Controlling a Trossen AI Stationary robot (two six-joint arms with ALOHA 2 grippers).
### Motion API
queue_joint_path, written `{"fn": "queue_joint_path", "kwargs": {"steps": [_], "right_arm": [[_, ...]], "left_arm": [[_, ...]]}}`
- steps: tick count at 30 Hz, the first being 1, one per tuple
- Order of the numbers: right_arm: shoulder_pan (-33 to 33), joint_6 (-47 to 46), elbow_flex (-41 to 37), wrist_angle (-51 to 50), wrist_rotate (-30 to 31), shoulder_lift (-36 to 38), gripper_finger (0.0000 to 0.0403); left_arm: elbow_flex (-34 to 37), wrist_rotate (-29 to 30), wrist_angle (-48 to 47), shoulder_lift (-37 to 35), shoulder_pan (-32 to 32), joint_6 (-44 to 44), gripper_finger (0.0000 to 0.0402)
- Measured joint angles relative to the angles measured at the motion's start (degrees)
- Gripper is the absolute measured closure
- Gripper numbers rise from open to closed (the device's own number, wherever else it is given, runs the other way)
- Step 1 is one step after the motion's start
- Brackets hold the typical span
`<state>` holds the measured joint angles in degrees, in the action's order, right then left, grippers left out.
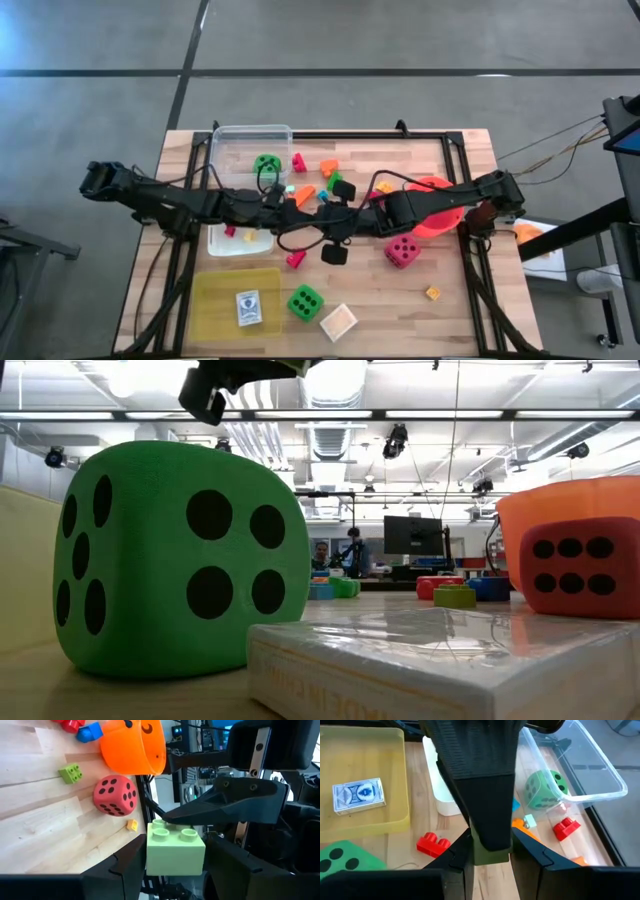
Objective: Pick & Place Toys
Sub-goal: Put the light green game piece into the white bin
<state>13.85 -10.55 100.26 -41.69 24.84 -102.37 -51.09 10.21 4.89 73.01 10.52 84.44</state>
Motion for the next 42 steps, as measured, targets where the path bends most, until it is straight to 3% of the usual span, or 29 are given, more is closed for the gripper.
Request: {"fn": "queue_joint_path", "kwargs": {"steps": [15, 20, 22, 30, 37, 42], "right_arm": [[-0.06, 0.71, 0.86, -0.11, 0.41, 0.02, 0.0316], [0.0, 1.82, 0.82, -0.13, 0.61, 0.02, 0.0315], [0.0, 1.9, 0.8, -0.12, 0.6, 0.02, 0.0293], [-0.04, 1.97, 0.8, 0.26, 0.85, 0.09, 0.0165], [0.55, 1.97, 0.8, -0.81, -0.52, 0.2, 0.0115], [1.39, 0.01, 0.8, -5.18, -1.42, 0.41, 0.0101]], "left_arm": [[-0.01, -0.4, 0.09, -0.04, -0.5, 1.1, 0.021], [-0.02, -0.9, 0.02, -0.04, -0.55, -1.14, 0.0258], [-0.02, -1.02, 0.02, -0.04, -0.55, -1.63, 0.0279], [-0.02, -1.41, 0.02, -0.04, -0.55, -1.76, 0.0279], [0.0, -1.41, -0.86, -0.88, -0.55, -3.2, 0.0279], [-0.02, -1.29, -7.86, -4.58, -1.06, -4.79, 0.0279]]}}
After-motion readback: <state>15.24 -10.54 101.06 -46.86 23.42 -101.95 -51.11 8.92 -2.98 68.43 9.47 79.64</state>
